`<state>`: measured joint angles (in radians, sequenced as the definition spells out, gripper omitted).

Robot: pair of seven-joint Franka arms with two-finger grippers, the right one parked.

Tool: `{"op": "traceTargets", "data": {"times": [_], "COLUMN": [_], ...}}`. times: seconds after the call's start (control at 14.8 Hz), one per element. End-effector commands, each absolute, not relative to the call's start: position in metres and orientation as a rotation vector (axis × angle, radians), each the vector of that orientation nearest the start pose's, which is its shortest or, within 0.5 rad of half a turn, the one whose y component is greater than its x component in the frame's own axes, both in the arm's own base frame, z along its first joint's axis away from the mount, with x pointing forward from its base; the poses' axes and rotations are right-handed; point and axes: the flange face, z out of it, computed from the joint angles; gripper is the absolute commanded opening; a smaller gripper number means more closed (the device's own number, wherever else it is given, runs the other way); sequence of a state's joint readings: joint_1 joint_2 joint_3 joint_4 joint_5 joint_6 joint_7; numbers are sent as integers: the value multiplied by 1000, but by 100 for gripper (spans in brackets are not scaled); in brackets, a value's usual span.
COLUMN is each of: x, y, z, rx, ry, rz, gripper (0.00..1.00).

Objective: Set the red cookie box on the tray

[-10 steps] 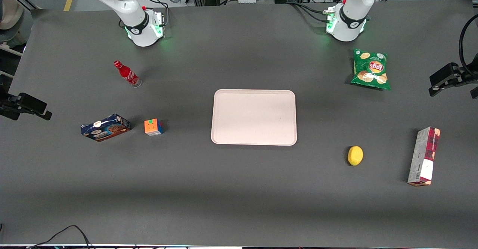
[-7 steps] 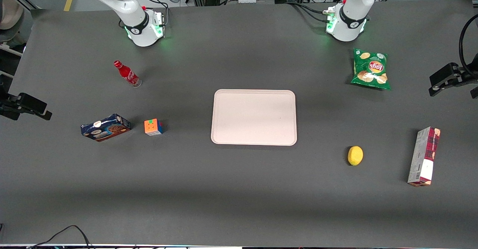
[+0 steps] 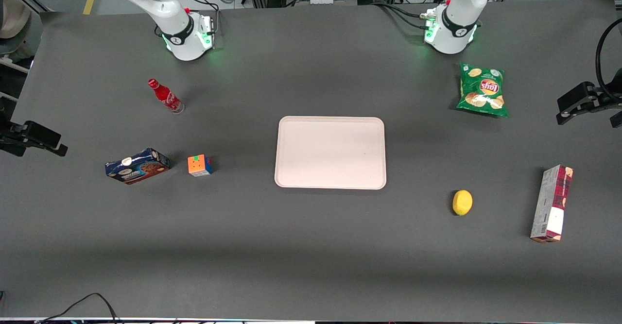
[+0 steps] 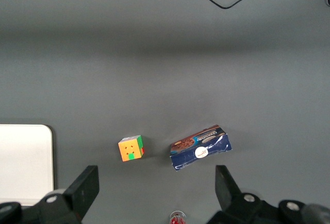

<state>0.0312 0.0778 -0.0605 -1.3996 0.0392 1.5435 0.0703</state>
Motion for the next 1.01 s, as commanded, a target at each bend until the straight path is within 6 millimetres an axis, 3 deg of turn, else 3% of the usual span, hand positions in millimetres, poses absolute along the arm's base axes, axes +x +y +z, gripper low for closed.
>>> {"op": "traceTargets", "data": {"times": [0.0, 0.4, 0.61, 0.94], "x": [573, 578, 578, 593], "y": [18, 101, 125, 153], "z": [632, 574, 518, 444], "rx": [-3094, -3041, -3014, -2939], "ry": [233, 501, 582, 719], "rz": [-20, -24, -35, -86], "gripper": [100, 100, 100, 100]}}
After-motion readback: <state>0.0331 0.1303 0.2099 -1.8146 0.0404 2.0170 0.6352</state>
